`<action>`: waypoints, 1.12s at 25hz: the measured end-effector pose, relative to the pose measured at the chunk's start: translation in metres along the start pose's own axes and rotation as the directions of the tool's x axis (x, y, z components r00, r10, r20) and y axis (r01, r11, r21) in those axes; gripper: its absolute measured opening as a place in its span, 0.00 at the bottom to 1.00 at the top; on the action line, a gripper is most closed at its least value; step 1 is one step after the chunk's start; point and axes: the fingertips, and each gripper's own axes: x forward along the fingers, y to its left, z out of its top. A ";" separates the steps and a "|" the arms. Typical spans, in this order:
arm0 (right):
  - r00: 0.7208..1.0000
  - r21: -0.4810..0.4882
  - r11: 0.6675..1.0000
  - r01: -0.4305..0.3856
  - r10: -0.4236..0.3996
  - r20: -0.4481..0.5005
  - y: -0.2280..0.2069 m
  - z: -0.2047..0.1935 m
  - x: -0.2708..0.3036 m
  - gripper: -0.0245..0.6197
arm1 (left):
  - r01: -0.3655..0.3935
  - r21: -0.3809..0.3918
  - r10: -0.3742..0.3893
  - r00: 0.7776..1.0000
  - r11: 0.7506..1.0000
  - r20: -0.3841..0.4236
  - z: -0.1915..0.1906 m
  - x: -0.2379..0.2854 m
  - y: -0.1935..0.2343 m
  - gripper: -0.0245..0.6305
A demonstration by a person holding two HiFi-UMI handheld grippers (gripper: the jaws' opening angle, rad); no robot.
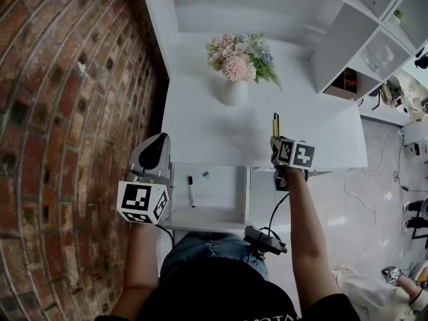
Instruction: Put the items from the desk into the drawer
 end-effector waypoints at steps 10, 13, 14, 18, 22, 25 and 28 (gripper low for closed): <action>0.994 0.018 1.000 -0.022 0.020 0.103 0.034 -0.015 -0.052 0.23 | -0.014 -0.036 0.016 0.998 0.999 0.053 0.006 -0.011 0.010 0.04; 0.992 0.017 0.999 -0.040 0.038 0.123 0.046 -0.022 -0.063 0.23 | -0.010 -0.032 0.012 0.998 0.999 0.054 0.005 -0.017 0.011 0.04; 0.991 0.018 0.999 -0.051 0.048 0.128 0.050 -0.025 -0.065 0.23 | -0.009 -0.029 0.010 0.999 1.000 0.052 0.004 -0.018 0.011 0.04; 0.990 0.014 0.997 -0.075 0.073 0.118 0.064 -0.041 -0.066 0.23 | -0.009 -0.031 0.010 0.999 0.999 0.040 -0.003 -0.024 0.012 0.04; 0.992 0.018 0.994 -0.104 0.103 0.069 0.078 -0.065 -0.055 0.23 | -0.004 -0.043 0.004 1.000 0.999 0.006 -0.019 -0.026 0.012 0.04; 0.991 0.025 0.991 -0.132 0.131 0.015 0.088 -0.090 -0.044 0.23 | -0.003 -0.051 0.001 1.000 0.999 -0.021 -0.034 -0.026 0.010 0.04; 0.987 0.033 0.987 -0.156 0.157 -0.027 0.102 -0.108 -0.037 0.23 | 0.002 -0.060 -0.004 0.999 0.998 -0.039 -0.044 -0.025 0.010 0.04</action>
